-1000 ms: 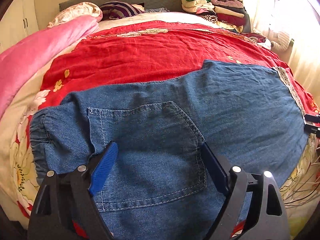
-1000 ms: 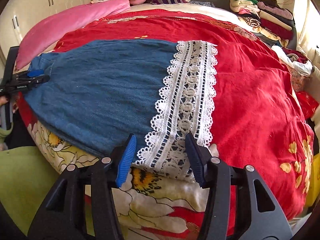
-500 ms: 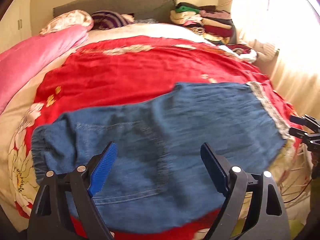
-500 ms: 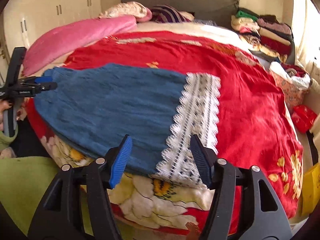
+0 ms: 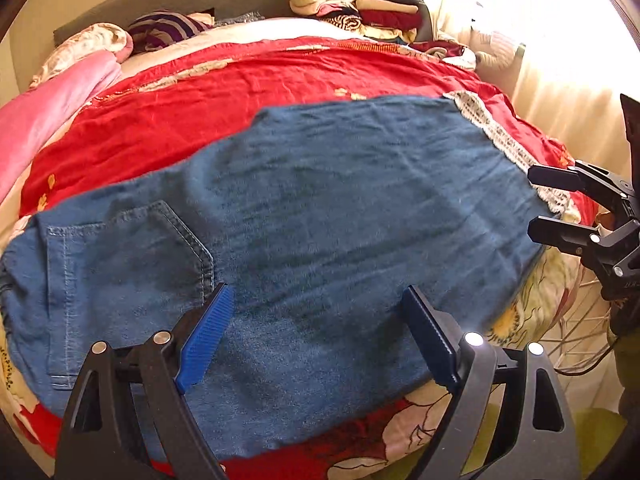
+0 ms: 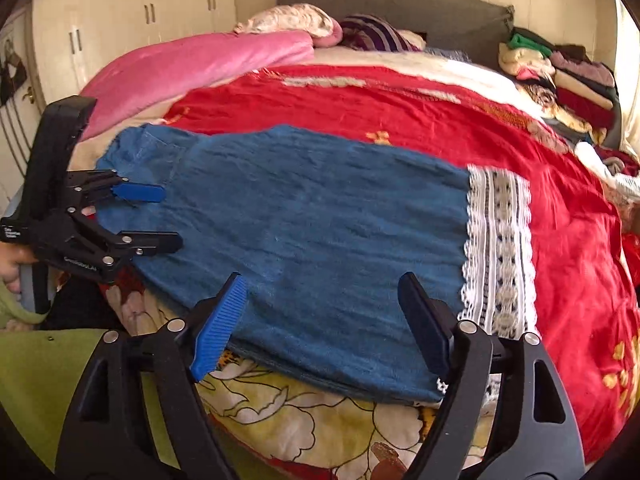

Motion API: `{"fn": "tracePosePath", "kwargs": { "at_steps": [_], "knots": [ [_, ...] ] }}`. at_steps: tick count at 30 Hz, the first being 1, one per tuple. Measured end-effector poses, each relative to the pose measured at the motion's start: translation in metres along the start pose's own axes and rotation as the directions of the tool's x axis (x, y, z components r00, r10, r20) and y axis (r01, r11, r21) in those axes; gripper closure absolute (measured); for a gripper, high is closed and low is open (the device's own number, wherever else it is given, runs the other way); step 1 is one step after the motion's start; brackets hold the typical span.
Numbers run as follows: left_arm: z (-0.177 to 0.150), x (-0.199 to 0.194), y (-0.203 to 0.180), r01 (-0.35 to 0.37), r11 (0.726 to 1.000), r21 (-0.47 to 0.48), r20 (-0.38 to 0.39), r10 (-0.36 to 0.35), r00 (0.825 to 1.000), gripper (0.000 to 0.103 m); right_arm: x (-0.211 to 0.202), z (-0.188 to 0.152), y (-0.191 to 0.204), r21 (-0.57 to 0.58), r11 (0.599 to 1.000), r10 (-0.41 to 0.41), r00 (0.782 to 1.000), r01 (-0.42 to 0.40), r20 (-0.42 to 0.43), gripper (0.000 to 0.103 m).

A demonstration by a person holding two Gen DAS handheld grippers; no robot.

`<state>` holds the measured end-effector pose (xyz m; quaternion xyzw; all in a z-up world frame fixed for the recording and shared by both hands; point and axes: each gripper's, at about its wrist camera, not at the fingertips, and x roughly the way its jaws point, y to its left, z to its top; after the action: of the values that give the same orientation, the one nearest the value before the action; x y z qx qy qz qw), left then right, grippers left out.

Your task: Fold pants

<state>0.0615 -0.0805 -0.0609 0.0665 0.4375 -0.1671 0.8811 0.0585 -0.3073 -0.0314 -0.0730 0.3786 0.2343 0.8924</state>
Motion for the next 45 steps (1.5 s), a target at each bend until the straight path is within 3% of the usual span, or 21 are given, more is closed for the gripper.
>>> {"fn": "tracePosePath", "kwargs": {
  "at_steps": [3, 6, 12, 22, 33, 45],
  "knots": [
    [-0.003, 0.004, 0.001, 0.002, 1.000, -0.002, -0.012, -0.002, 1.000, 0.017, 0.011, -0.009, -0.003, 0.021, 1.000, -0.011, 0.998, 0.012, -0.066, 0.028],
    [-0.003, 0.007, -0.002, 0.009, 1.000, 0.006, -0.017, -0.009, 1.000, 0.009, 0.024, -0.017, -0.010, 0.055, 0.998, -0.015, 0.992, 0.022, -0.124, 0.028],
    [0.001, 0.000, -0.004, 0.024, 1.000, 0.001, 0.003, -0.024, 1.000, 0.009, 0.004, -0.013, -0.014, 0.079, 0.997, 0.008, 0.998, -0.003, -0.055, 0.027],
    [0.027, -0.021, -0.007, 0.055, 0.998, -0.007, 0.061, -0.054, 0.997, 0.005, -0.040, -0.009, -0.054, 0.175, 0.977, -0.128, 0.991, 0.119, 0.037, 0.017],
    [0.081, -0.021, -0.038, 0.063, 0.996, 0.067, 0.082, -0.068, 0.994, 0.005, -0.072, -0.014, -0.094, 0.257, 0.945, -0.231, 0.968, 0.200, 0.099, 0.014],
    [0.147, -0.005, -0.082, 0.109, 0.982, 0.153, 0.087, -0.124, 0.988, 0.005, -0.076, -0.026, -0.112, 0.313, 0.931, -0.235, 0.965, 0.188, 0.119, 0.012]
  ]
}}
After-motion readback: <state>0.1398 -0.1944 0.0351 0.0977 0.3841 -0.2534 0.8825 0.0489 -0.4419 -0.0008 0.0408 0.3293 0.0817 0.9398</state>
